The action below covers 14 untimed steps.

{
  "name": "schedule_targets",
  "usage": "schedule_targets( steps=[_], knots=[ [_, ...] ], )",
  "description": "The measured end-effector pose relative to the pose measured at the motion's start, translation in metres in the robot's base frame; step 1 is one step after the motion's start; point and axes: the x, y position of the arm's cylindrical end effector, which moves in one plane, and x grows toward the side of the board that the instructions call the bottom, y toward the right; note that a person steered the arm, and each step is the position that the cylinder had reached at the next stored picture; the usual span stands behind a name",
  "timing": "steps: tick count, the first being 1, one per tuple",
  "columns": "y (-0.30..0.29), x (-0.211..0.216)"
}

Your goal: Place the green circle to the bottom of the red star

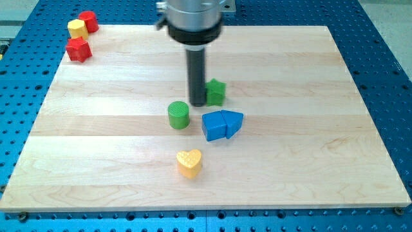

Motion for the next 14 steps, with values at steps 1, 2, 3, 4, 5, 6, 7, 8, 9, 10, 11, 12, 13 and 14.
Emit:
schedule_targets(
  steps=[1,2,3,4,5,6,7,8,9,10,11,12,13,14],
  knots=[
    [0.051,0.011],
    [0.071,0.007],
    [0.13,0.084],
    [0.114,0.092],
    [0.048,0.067],
    [-0.03,0.067],
    [-0.073,0.067],
    [-0.097,0.039],
    [-0.08,0.029],
    [-0.051,0.053],
    [-0.042,-0.011],
    [-0.123,-0.084],
    [-0.145,-0.105],
    [-0.125,-0.075]
  ],
)
